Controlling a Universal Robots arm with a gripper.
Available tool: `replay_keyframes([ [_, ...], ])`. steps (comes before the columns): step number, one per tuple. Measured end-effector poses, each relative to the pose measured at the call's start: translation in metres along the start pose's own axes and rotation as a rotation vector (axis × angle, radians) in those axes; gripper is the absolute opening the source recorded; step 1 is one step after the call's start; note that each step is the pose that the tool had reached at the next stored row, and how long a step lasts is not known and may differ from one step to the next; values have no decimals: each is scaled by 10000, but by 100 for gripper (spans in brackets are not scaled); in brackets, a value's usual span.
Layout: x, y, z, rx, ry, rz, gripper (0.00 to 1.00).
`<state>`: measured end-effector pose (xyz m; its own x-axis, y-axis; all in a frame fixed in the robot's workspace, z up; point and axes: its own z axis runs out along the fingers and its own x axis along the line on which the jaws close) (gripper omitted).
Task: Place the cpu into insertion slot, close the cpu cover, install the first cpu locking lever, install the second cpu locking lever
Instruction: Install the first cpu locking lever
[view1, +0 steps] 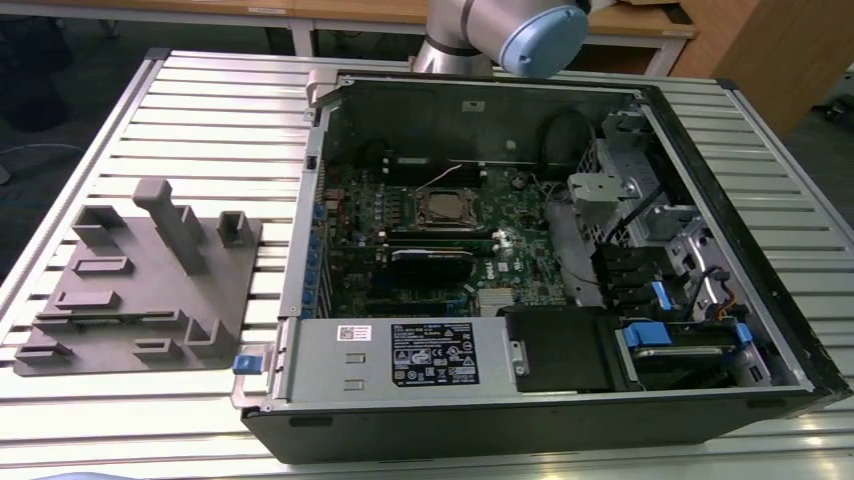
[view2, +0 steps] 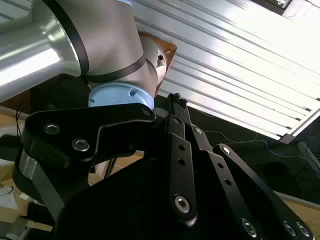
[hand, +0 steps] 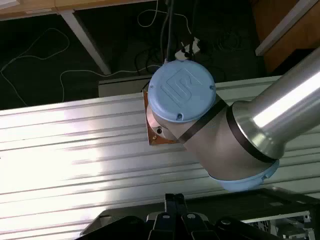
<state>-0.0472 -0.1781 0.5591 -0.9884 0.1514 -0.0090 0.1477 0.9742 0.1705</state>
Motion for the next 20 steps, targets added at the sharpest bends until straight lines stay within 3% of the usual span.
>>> replay_keyframes([
  [4,23,-84,0,72,-42,17,11],
  [20,20,-89,1,81,-49,14,11],
])
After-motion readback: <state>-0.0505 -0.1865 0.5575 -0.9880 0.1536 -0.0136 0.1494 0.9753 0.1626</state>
